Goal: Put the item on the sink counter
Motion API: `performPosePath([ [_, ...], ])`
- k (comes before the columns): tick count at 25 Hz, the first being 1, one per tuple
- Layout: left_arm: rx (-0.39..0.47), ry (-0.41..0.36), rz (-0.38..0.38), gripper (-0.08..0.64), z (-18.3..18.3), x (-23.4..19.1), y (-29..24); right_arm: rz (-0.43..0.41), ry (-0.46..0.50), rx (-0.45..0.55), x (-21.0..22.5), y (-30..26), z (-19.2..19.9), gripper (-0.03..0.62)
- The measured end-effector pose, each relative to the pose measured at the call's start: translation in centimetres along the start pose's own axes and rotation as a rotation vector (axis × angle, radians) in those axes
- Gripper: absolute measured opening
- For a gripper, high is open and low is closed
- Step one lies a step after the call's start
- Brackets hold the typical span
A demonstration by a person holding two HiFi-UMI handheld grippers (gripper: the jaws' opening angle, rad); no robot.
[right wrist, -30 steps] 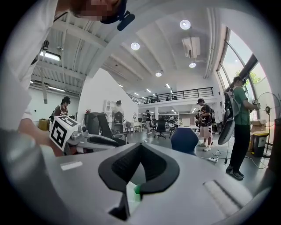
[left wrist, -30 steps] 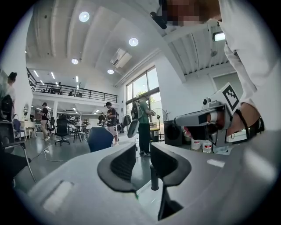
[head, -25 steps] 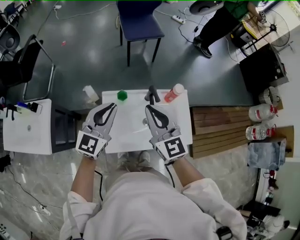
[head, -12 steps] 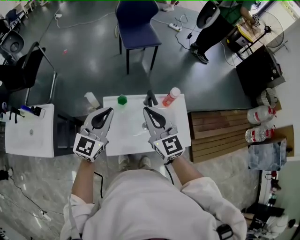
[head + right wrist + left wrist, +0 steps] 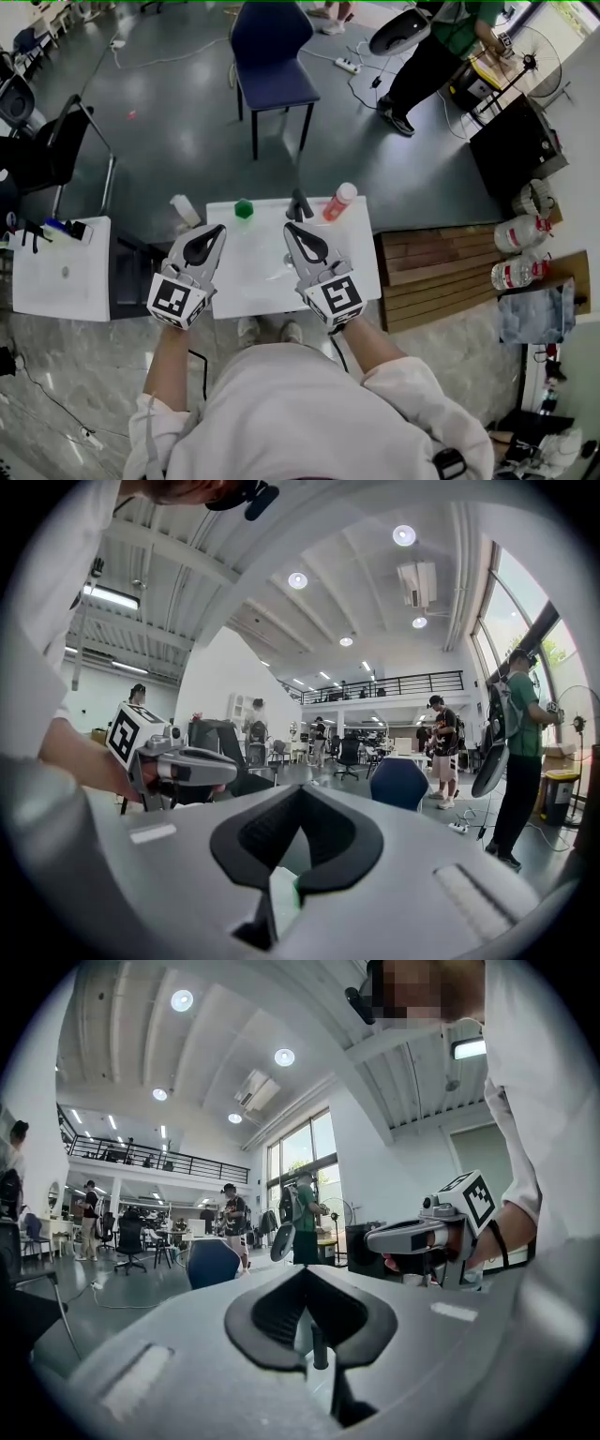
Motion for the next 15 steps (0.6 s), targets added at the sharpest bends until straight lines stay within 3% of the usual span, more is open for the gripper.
performPosePath([
  [15,-0.023,-0.004,0.006,0.003,-0.33,0.48,-0.52,-0.011,-0.004,-0.006,0.72,0.27,0.03,0.003],
])
Point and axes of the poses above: the fingertips, and each gripper's own axes: y backward along the fingers, x to its right, z out of its underside, the point moved 9 cm from there along y, backward along the fingers, and after that the axes turned 14 degrees about -y, right-handed, at the moved point
